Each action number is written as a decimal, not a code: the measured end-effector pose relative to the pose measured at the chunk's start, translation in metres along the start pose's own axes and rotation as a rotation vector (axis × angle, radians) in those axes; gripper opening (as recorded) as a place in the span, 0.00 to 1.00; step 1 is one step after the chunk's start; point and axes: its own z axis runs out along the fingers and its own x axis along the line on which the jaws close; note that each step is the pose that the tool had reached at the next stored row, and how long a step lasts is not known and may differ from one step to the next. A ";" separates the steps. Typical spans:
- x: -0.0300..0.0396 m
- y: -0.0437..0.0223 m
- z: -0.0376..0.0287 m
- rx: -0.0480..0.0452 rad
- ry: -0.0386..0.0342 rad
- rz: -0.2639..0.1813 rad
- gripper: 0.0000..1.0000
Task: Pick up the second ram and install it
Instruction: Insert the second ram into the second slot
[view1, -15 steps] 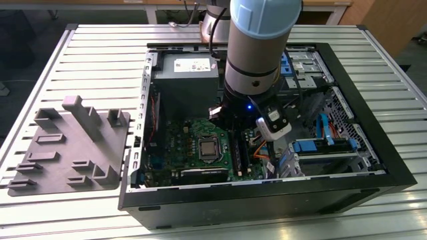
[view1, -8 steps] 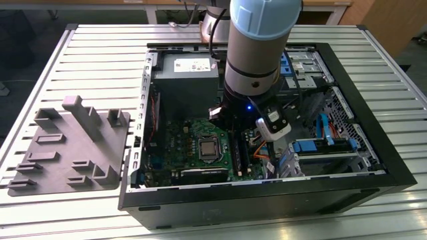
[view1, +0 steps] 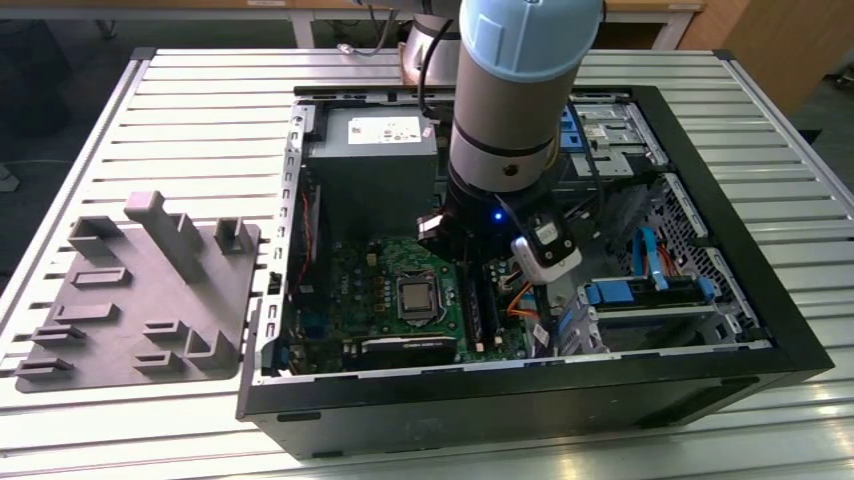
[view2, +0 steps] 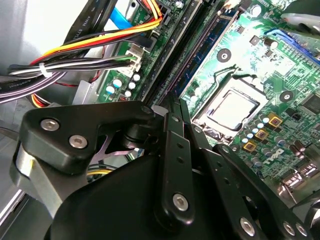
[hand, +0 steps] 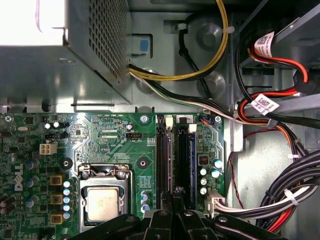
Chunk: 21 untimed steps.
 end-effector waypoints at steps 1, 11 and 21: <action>0.0000 0.0000 0.0002 -0.0001 -0.0001 0.000 0.12; 0.0005 0.0000 0.0017 -0.0007 -0.0001 0.000 0.12; 0.0006 -0.0002 0.0058 -0.0003 0.0000 0.000 0.12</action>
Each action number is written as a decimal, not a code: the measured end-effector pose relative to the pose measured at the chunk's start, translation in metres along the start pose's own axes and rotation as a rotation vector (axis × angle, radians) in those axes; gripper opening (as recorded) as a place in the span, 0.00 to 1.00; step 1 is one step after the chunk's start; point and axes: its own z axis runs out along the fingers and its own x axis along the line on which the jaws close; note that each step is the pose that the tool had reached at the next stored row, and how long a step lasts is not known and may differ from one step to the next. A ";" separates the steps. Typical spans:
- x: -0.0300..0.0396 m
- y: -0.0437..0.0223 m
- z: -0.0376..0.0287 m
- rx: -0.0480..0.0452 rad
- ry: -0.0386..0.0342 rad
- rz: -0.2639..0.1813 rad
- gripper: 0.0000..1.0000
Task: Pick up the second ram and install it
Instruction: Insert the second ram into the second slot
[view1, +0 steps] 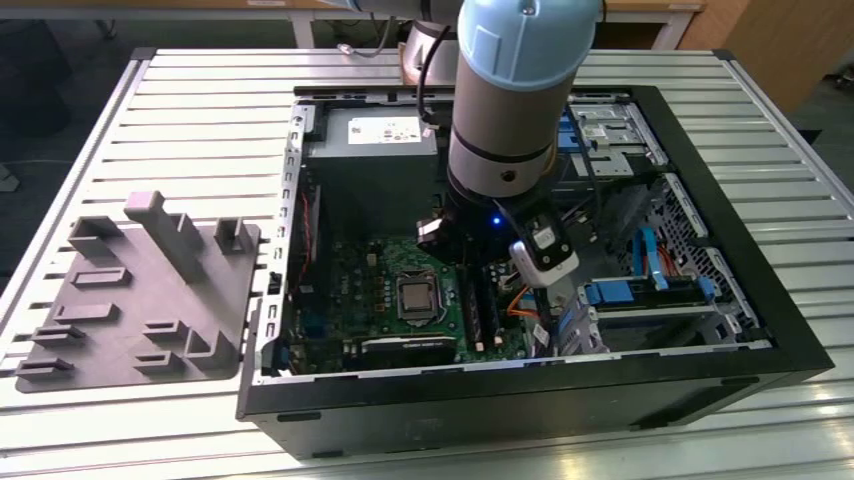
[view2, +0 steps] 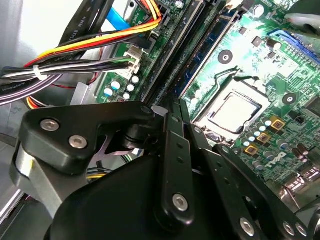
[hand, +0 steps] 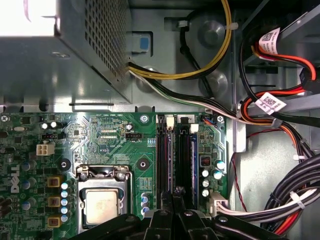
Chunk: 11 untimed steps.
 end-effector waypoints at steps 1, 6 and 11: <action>0.0000 0.0000 0.0001 -0.0001 0.0000 0.000 0.12; 0.0000 0.0000 0.0002 -0.0001 -0.0001 0.000 0.12; 0.0000 0.0000 0.0003 -0.0001 0.0000 0.000 0.12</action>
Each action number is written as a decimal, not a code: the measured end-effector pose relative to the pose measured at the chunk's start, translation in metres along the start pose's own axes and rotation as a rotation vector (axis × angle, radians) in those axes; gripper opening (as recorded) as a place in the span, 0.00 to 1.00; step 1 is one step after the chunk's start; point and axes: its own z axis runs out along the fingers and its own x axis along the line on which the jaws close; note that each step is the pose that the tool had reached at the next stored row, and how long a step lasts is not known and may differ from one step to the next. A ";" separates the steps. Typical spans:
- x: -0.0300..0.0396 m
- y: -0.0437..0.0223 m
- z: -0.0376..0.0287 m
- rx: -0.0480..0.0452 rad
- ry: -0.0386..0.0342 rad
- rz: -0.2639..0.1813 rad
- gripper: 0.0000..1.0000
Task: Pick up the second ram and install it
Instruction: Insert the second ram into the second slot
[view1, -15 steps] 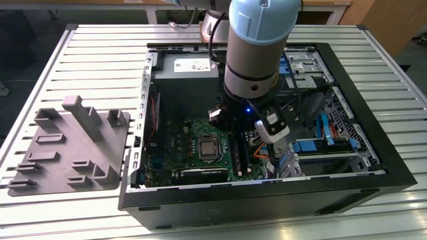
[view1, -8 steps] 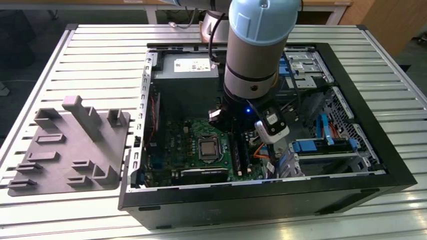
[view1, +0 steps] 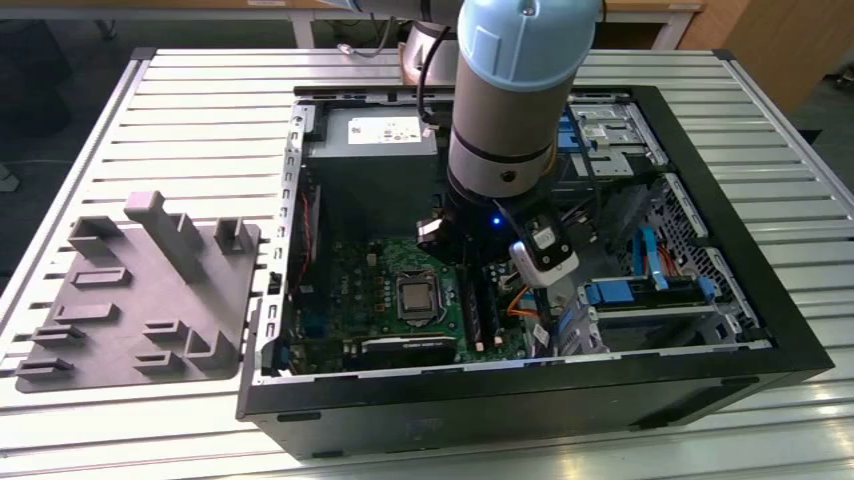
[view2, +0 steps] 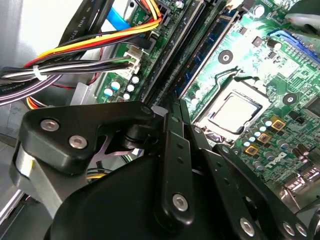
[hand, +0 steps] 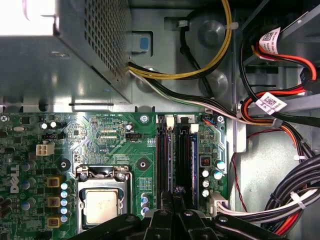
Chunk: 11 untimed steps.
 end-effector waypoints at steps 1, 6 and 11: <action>0.0000 0.0000 0.0000 0.0000 0.0000 0.000 0.12; 0.0000 0.0000 0.0001 -0.0001 0.0000 0.000 0.19; 0.0000 0.0001 -0.0013 0.0003 0.0000 0.000 0.19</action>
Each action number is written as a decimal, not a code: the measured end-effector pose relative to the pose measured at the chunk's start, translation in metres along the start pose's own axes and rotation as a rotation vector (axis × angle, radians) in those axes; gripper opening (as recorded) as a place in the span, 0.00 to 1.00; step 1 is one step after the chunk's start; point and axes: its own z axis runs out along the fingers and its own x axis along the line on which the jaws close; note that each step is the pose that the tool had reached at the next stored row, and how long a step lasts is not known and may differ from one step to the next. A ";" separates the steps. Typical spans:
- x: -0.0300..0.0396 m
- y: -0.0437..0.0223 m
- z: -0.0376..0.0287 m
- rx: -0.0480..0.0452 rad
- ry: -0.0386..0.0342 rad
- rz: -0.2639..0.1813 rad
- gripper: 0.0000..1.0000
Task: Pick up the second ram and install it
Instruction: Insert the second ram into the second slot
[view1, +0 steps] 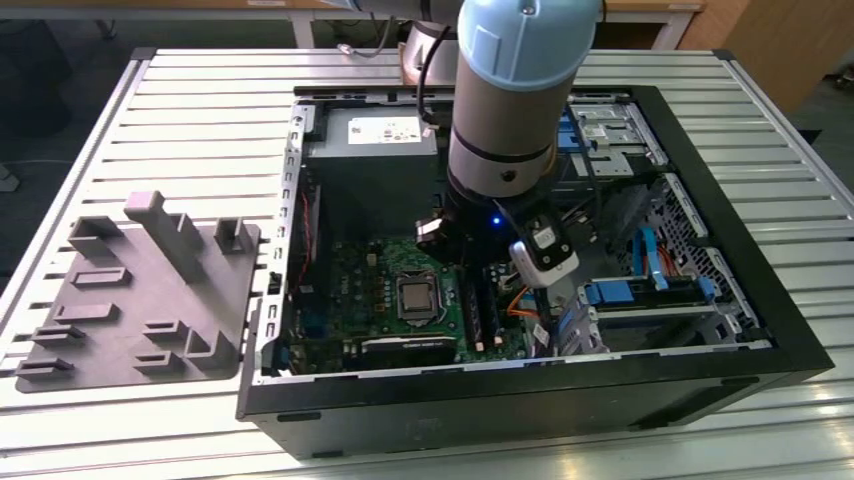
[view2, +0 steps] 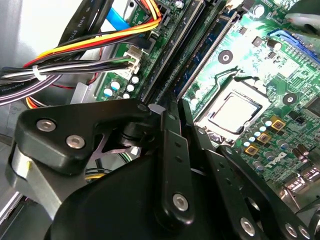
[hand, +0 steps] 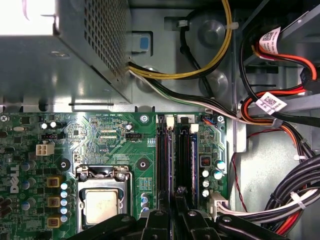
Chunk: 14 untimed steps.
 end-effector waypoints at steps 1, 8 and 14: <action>-0.0001 0.0001 -0.0018 0.0005 0.0000 0.000 0.19; -0.0003 0.0006 -0.0169 0.0015 -0.0001 0.000 0.19; -0.0004 0.0008 -0.0200 0.0015 -0.0001 0.000 0.19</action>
